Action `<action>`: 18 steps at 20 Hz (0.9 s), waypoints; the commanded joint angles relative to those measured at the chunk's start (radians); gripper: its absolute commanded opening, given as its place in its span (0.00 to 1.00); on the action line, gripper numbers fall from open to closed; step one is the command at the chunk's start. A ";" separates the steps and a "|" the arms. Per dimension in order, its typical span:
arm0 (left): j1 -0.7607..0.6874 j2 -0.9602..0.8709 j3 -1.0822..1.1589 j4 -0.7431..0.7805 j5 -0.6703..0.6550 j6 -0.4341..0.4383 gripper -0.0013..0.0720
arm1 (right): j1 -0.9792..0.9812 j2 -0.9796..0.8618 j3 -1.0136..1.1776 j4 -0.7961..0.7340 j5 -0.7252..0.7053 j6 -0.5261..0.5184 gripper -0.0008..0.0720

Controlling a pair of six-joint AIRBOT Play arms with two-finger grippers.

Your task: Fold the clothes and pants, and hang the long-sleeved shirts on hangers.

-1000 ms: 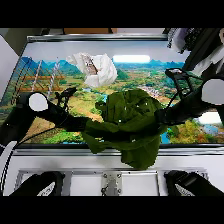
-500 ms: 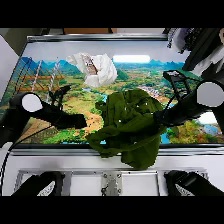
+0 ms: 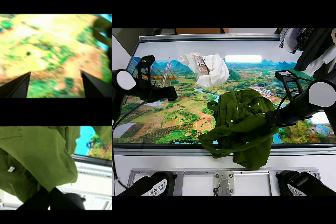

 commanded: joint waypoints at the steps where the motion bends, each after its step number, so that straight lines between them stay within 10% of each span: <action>1: 0.021 -0.169 0.105 0.256 0.090 -0.013 0.96 | 0.001 0.000 0.000 0.000 0.002 0.000 0.03; 18: 0.090 -0.676 0.292 0.505 0.227 -0.054 0.95 | 0.001 0.000 0.000 0.001 0.002 0.000 0.03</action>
